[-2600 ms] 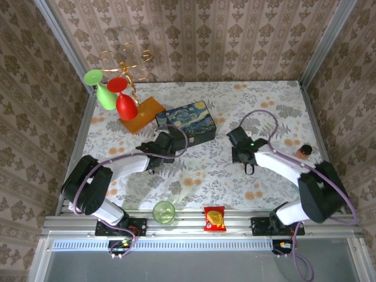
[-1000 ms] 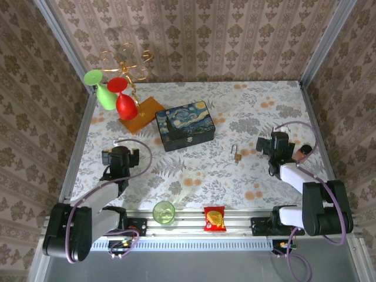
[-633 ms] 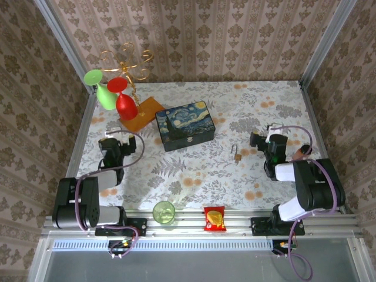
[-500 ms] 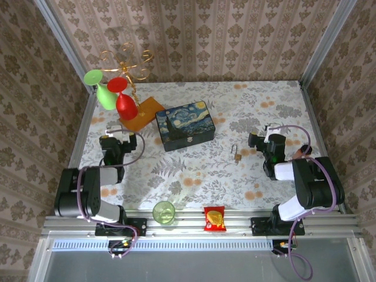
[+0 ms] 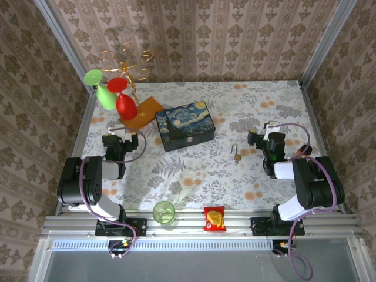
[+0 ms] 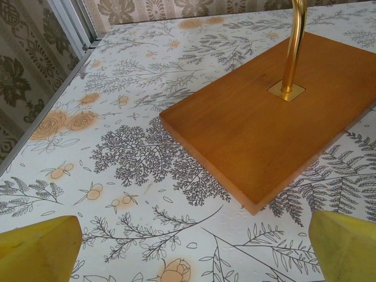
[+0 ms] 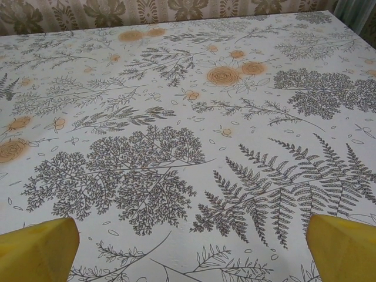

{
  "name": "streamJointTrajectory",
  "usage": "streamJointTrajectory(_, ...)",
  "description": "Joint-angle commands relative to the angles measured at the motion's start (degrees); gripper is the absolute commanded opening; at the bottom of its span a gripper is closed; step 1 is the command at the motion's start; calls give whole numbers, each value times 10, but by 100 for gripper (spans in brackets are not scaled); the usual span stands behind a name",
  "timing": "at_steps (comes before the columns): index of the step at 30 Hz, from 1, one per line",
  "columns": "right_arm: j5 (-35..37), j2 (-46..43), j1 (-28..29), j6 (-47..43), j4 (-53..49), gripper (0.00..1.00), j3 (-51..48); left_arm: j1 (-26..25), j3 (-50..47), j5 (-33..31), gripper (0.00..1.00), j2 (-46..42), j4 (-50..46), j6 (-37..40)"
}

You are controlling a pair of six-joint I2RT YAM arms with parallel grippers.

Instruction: Unlock the padlock with the key

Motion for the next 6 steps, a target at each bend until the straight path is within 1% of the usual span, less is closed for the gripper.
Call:
streamJointTrajectory(1,0,4,4,-13,3,100,17,-3,5,-7,100,-5,14,7)
streamJointTrajectory(6,-1,1,5,-14,9,100,13,-4,4,-8,100,-5,14,7)
